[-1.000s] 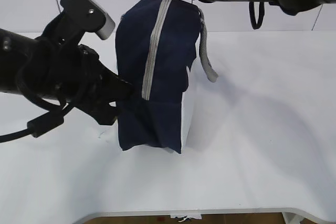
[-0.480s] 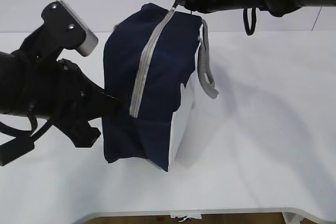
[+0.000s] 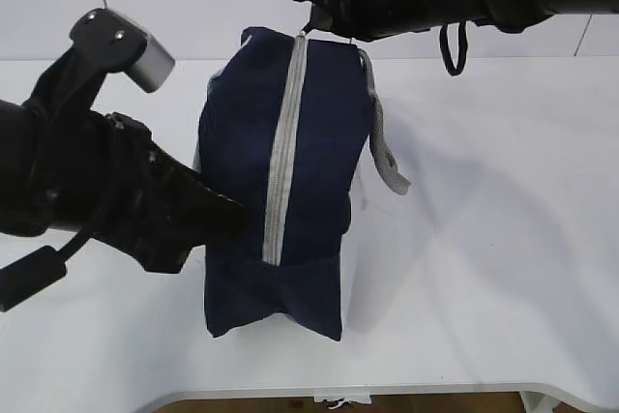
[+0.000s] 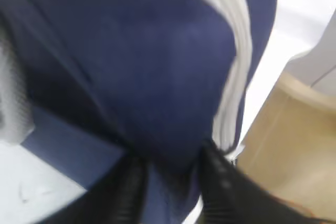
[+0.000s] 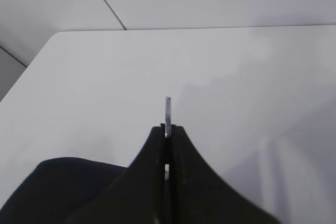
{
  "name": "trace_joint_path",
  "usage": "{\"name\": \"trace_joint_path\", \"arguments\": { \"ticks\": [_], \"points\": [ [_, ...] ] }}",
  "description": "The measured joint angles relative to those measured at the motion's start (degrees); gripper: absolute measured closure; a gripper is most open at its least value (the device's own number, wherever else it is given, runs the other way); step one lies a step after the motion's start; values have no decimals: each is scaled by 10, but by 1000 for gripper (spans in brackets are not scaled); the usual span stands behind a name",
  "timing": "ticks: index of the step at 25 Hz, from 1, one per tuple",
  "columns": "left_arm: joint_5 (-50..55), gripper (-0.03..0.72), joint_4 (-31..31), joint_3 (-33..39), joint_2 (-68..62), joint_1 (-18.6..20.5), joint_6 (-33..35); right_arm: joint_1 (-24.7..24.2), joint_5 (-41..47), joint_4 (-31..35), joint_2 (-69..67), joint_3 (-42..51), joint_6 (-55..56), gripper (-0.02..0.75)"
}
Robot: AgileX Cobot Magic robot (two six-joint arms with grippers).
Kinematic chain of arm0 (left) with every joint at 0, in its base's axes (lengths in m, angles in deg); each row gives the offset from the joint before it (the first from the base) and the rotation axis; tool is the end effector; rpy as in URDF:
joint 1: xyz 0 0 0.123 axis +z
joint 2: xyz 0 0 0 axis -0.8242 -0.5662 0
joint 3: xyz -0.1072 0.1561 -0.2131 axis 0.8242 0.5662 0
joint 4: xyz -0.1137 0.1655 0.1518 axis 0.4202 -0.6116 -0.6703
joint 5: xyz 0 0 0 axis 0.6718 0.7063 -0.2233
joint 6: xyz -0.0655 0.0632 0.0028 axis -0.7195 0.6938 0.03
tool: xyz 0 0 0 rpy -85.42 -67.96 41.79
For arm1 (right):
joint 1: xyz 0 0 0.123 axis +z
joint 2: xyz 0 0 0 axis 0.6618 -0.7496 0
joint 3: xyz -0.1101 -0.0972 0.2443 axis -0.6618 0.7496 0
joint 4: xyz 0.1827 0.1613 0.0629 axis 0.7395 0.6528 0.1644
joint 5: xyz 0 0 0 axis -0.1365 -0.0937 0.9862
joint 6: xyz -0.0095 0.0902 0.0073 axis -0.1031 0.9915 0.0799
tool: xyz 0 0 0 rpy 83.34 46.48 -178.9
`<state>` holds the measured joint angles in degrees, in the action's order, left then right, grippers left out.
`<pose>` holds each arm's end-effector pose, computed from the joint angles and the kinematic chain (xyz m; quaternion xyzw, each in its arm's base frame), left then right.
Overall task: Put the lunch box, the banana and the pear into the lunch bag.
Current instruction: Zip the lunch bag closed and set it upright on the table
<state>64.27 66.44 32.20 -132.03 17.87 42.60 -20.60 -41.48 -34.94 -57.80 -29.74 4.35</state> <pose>0.1962 -0.1846 0.2569 0.3841 0.8187 -0.2420 0.3516 0.4179 0.1766 0.2788 -0.0590 0.8449 0.2520 0.4682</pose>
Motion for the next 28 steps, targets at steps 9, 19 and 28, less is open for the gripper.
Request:
{"name": "trace_joint_path", "arguments": {
  "ticks": [9,19,28],
  "points": [
    [110,211,82,-43,2,68,-71,0,32,0,0,0,0,737],
    [359,239,-34,-206,-13,166,-288,0,37,-1,0,0,0,737],
    [432,242,-100,-383,-138,170,-387,0,46,-1,-1,0,0,737]
  ]
}}
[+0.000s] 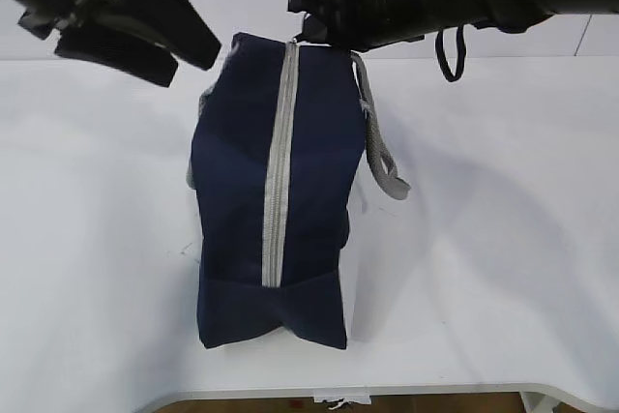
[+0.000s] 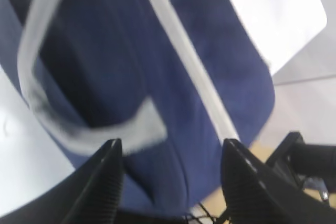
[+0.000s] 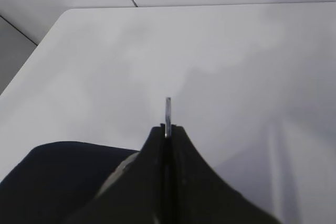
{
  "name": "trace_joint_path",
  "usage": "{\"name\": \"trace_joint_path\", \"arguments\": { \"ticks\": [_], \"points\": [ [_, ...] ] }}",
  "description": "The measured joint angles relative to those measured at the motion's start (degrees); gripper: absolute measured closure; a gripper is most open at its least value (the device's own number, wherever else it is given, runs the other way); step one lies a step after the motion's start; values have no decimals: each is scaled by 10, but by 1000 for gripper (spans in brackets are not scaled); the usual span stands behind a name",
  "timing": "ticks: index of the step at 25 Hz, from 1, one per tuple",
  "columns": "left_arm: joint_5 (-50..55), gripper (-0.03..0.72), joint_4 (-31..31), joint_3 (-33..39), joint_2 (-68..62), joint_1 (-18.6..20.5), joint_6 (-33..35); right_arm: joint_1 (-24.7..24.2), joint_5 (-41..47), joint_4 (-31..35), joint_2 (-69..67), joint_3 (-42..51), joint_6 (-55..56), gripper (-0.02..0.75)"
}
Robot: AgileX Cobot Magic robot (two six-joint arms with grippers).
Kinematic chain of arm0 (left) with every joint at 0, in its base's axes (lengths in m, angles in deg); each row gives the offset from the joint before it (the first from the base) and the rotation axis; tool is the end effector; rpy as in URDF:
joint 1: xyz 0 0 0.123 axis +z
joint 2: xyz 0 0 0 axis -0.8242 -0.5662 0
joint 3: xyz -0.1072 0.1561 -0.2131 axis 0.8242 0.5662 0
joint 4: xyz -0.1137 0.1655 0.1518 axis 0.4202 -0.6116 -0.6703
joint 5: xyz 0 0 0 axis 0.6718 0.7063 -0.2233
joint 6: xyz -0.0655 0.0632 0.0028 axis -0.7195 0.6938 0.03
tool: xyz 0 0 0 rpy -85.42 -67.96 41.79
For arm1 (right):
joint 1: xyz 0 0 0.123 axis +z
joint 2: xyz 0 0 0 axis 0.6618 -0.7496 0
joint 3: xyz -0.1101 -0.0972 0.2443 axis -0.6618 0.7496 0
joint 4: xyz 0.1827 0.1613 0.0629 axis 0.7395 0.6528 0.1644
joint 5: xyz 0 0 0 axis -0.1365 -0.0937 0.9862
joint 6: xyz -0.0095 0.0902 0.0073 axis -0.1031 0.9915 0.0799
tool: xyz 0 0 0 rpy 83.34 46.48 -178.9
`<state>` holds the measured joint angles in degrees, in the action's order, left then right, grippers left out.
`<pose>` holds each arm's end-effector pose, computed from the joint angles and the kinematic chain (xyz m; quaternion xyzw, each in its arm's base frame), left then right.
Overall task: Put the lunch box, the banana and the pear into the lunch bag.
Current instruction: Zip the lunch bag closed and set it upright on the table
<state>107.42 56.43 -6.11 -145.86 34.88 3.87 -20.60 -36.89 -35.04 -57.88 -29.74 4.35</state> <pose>0.2846 -0.1629 0.3537 0.1951 0.9072 -0.3360 0.1611 0.4132 0.1809 0.2748 -0.0784 0.8545 0.2680 0.4380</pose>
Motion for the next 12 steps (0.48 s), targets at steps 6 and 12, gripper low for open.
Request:
{"name": "trace_joint_path", "arguments": {
  "ticks": [6,12],
  "points": [
    [40,243,-3,-118,-113,0,-11,0,5,0,0,-1,0,737],
    [41,259,-7,-174,-186,0,-13,0,5,0,0,-1,0,737]
  ]
}}
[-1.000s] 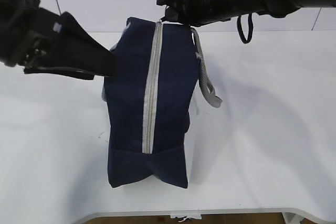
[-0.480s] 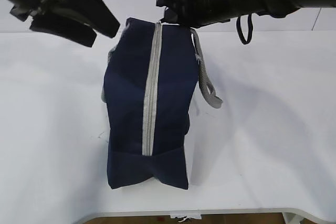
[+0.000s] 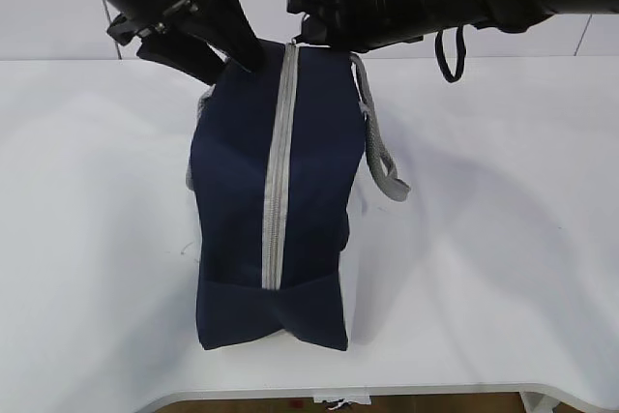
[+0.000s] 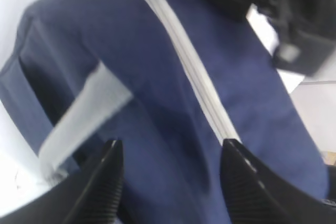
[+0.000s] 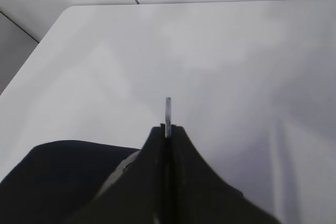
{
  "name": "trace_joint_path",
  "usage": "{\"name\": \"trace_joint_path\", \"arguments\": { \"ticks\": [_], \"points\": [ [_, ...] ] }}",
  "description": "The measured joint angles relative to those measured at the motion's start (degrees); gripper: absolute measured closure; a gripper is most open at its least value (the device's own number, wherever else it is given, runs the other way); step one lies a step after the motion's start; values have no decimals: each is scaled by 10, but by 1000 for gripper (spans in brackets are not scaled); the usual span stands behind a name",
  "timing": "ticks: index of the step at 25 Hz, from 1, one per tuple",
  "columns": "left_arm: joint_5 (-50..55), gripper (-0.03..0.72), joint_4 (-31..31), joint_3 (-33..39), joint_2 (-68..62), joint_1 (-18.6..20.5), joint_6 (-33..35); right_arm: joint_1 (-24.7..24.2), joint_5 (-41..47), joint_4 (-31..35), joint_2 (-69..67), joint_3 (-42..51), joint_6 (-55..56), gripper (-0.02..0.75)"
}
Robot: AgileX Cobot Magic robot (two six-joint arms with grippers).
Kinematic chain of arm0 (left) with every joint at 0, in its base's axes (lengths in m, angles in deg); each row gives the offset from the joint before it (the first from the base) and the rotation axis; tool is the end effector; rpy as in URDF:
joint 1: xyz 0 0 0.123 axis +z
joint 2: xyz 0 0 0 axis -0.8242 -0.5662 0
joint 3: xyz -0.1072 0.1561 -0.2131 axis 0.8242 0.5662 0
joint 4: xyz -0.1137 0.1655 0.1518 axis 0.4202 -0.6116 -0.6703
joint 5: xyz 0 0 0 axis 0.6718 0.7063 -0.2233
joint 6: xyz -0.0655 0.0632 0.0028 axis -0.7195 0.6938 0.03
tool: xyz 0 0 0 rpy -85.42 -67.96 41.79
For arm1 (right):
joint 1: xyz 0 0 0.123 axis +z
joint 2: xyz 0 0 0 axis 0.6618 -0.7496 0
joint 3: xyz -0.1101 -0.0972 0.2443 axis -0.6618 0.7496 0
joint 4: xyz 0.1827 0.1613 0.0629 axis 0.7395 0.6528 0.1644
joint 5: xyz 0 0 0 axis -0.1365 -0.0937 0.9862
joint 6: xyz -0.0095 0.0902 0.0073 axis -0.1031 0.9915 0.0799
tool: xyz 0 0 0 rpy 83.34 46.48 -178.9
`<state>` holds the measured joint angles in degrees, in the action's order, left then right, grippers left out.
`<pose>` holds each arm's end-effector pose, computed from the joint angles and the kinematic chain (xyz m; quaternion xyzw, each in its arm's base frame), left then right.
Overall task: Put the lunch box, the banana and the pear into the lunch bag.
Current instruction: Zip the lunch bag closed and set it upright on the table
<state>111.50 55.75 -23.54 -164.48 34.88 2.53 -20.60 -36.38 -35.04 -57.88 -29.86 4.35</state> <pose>0.3602 -0.1921 0.3189 0.1960 0.9159 -0.3309 0.1152 0.4128 0.1814 0.2751 -0.0806 0.8549 0.2700 0.4355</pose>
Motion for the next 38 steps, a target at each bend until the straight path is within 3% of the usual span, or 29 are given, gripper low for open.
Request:
{"name": "trace_joint_path", "arguments": {
  "ticks": [3,9,11,17,27,38],
  "points": [
    [2,334,0,-3,-15,0,0,0,0,-1,0,0,0,737],
    [7,631,0,-7,-16,0,28,-1,0,-1,0,0,0,737],
    [7,678,0,-7,-17,0,55,-2,0,-1,0,0,-1,737],
    [8,688,-18,-7,-17,-9,87,-2,1,-1,0,0,-2,737],
    [2,690,-122,-8,13,-63,90,-5,14,-1,0,0,-1,737],
    [5,690,-154,-7,63,-67,90,-23,58,3,0,-6,5,737]
  ]
}}
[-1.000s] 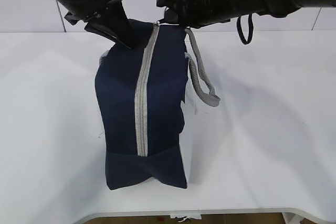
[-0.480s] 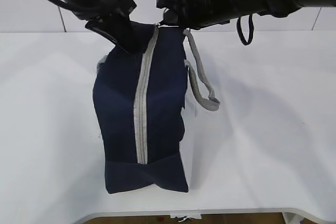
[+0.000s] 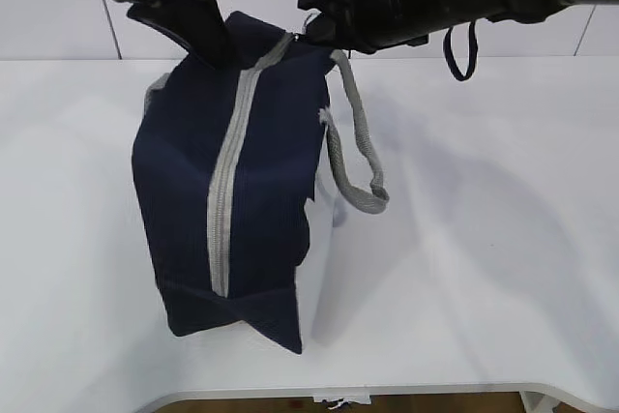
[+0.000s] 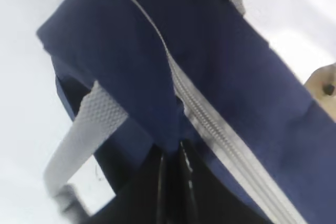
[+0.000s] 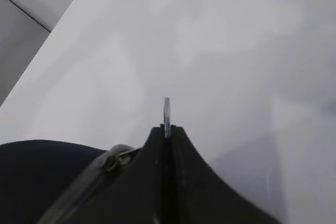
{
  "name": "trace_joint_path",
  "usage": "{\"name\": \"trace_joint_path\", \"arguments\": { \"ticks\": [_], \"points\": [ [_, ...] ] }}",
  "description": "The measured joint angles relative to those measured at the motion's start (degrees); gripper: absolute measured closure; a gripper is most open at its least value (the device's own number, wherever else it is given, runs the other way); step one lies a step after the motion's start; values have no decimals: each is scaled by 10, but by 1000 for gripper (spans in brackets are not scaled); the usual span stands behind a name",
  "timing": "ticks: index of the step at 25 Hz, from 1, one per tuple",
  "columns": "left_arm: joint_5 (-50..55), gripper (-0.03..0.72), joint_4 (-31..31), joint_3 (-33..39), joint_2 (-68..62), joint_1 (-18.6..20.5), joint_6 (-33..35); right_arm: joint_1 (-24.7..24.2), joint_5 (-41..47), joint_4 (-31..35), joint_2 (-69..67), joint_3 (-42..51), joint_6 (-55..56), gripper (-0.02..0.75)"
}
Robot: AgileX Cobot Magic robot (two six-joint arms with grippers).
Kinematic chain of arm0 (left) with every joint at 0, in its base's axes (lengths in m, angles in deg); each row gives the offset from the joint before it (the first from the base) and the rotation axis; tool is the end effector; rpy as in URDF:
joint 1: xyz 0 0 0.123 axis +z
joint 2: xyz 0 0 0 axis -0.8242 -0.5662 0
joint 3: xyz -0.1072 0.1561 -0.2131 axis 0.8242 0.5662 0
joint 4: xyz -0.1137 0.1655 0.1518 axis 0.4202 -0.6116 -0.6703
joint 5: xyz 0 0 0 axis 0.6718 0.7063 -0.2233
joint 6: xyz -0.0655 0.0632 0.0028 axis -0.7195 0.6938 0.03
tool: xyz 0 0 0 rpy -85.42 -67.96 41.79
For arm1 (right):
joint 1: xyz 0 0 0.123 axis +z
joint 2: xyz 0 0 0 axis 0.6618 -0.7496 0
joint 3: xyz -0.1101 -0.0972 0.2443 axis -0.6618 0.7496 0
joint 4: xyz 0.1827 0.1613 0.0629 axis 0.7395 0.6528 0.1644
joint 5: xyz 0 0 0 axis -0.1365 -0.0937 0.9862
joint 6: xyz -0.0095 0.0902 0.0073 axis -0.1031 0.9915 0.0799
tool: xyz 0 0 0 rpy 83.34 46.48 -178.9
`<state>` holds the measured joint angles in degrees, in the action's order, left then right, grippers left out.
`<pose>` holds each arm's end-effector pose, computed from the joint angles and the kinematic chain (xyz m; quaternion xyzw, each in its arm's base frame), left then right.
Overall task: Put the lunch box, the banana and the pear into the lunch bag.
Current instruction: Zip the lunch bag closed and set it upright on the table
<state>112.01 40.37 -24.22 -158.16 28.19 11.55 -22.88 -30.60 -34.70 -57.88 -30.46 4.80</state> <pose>0.3233 -0.2045 0.3538 0.3650 0.8876 -0.2077 0.1890 0.4141 0.1704 0.2748 -0.0820 0.8639 0.2871 0.4056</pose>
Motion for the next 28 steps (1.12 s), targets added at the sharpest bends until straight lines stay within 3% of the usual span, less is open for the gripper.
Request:
{"name": "trace_joint_path", "arguments": {
  "ticks": [16,28],
  "points": [
    [14,690,-54,4,50,0,0,-5,56,-6,13,-21,1,737],
    [24,691,-28,4,47,0,12,-11,111,-23,26,-72,1,737]
  ]
}}
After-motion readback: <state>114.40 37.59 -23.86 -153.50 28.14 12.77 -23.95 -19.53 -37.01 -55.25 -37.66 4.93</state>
